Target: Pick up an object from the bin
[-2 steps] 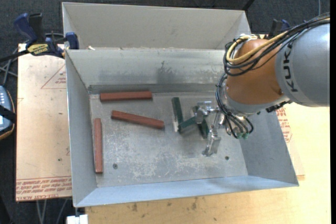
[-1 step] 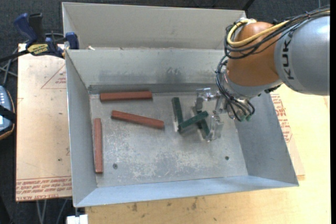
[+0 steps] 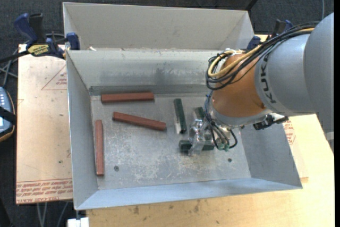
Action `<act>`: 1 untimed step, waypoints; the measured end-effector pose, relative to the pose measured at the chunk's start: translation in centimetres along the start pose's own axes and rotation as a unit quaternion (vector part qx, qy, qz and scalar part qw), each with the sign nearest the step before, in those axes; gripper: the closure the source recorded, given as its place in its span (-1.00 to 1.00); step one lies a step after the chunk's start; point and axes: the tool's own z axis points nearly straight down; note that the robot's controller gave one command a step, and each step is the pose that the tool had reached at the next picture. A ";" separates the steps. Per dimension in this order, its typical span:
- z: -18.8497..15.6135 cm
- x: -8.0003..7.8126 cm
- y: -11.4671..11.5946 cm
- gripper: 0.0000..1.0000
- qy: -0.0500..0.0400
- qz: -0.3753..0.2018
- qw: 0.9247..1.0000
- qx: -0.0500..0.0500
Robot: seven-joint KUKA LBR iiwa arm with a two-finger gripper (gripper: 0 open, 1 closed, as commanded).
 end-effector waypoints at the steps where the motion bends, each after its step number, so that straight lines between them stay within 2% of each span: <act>1: 0.0 0.0 0.0 1.00 0.000 0.000 1.000 0.000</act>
Offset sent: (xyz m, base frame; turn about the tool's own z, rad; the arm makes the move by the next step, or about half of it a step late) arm 0.0008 -0.0257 0.1748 0.0208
